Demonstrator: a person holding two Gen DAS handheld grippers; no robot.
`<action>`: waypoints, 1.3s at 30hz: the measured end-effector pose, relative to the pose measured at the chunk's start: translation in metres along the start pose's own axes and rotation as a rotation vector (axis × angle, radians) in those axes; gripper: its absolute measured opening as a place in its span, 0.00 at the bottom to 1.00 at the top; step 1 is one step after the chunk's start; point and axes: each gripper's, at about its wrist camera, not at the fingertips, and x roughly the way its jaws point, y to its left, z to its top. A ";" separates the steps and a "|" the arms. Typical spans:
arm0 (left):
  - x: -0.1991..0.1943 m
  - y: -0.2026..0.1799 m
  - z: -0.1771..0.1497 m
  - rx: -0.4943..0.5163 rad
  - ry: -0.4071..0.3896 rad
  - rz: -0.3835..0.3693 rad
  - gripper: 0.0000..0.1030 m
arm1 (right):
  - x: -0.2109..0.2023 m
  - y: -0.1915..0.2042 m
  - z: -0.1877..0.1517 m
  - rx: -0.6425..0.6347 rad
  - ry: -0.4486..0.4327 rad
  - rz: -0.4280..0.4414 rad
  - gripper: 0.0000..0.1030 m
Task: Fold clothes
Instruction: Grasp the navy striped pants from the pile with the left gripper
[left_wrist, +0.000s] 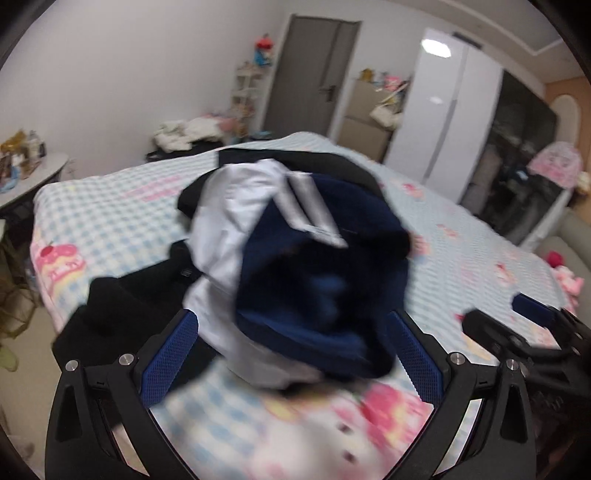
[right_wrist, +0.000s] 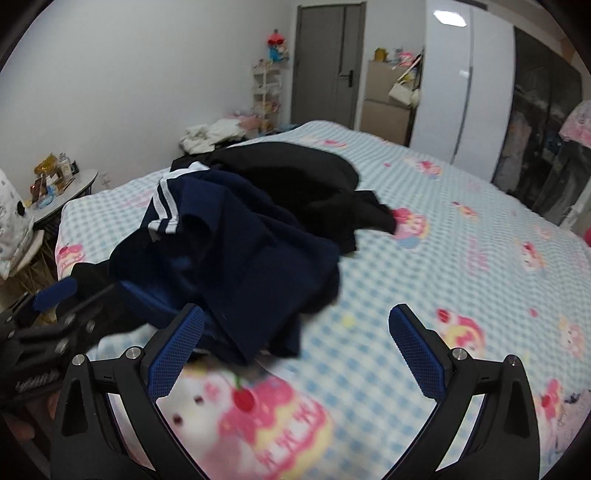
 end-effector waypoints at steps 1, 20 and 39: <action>0.009 0.017 0.008 -0.011 0.017 -0.002 0.98 | 0.010 0.005 0.004 -0.007 0.012 0.011 0.99; -0.001 -0.010 -0.003 0.171 0.261 -0.348 0.11 | 0.061 -0.033 -0.022 -0.017 0.139 -0.045 0.07; -0.067 -0.147 -0.159 0.380 0.423 -0.587 0.07 | -0.093 -0.163 -0.159 0.236 0.181 -0.005 0.31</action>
